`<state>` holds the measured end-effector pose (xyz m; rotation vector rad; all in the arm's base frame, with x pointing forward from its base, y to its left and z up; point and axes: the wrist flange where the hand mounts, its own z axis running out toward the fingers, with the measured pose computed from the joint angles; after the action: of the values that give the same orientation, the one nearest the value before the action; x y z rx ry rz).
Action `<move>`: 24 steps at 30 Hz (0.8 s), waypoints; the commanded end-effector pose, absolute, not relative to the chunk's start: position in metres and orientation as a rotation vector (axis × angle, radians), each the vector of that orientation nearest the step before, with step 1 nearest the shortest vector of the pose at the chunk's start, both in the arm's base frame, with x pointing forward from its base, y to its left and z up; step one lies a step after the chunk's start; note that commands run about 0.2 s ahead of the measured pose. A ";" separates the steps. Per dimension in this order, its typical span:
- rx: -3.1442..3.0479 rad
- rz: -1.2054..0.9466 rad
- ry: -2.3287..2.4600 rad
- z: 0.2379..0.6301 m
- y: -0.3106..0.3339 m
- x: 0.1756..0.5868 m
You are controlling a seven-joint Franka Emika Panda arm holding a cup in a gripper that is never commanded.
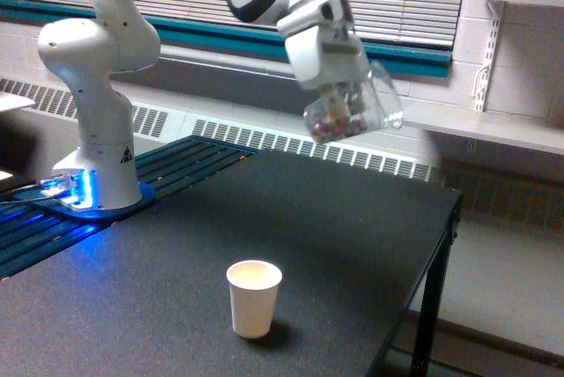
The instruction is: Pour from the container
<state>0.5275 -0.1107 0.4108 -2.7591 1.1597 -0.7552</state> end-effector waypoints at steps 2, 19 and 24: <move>-2.778 -0.787 1.154 0.397 -0.129 0.512; -2.795 -0.758 1.313 0.355 -0.196 0.461; -2.814 -0.752 1.352 0.345 -0.207 0.452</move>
<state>0.4607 -0.1933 0.3506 -2.8314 1.2835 -0.7413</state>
